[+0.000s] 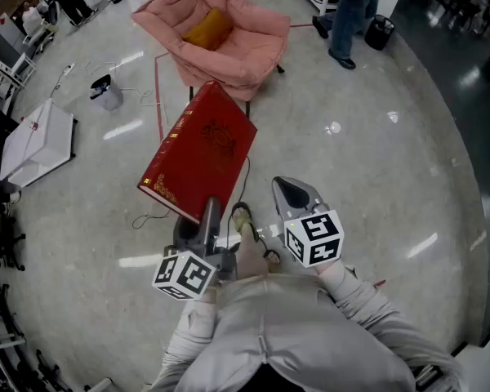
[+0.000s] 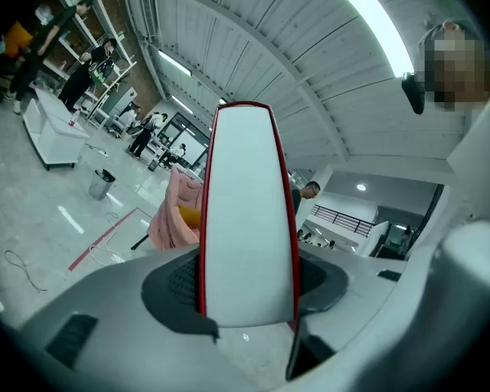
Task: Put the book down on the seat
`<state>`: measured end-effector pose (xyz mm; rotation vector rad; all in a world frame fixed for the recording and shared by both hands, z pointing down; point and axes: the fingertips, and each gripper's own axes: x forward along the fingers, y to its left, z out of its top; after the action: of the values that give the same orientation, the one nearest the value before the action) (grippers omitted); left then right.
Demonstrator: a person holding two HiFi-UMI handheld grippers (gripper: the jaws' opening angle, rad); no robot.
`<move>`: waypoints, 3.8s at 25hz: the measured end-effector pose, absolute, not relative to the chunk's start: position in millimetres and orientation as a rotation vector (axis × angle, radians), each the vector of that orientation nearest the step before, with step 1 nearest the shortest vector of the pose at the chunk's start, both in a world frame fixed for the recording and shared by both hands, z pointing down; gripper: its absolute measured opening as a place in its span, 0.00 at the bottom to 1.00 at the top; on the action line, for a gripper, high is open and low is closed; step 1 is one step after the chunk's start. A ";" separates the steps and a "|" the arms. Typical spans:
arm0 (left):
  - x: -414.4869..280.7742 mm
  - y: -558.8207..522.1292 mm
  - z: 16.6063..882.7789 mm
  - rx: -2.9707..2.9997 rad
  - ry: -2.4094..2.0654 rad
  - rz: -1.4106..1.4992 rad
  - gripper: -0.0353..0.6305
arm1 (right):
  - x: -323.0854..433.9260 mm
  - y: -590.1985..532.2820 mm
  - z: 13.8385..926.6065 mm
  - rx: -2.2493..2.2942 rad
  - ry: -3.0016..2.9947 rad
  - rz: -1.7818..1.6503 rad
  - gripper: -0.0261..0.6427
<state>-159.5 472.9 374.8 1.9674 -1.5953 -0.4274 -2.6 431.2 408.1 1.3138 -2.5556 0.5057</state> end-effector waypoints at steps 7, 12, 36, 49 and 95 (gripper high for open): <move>-160.2 477.0 372.8 1.966 -1.633 -0.427 0.42 | 3.5 437.1 410.6 1.309 -2.564 0.487 0.04; -157.5 474.1 369.5 1.963 -1.650 -0.430 0.42 | 18.1 432.8 404.7 1.333 -2.599 0.525 0.04; -149.0 310.8 388.9 1.976 -1.586 -0.391 0.42 | 26.1 299.5 413.3 1.361 -2.539 0.543 0.04; -171.2 171.9 391.8 1.965 -1.533 -0.343 0.42 | -9.2 158.9 406.9 1.364 -2.518 0.558 0.04; -137.4 -155.7 457.9 1.876 -1.473 -0.173 0.42 | 16.1 -147.8 447.7 1.365 -2.410 0.662 0.04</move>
<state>-137.4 -155.7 457.9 1.8764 -1.4728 -0.1726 16.1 -147.8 447.7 1.3646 -2.4099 0.6624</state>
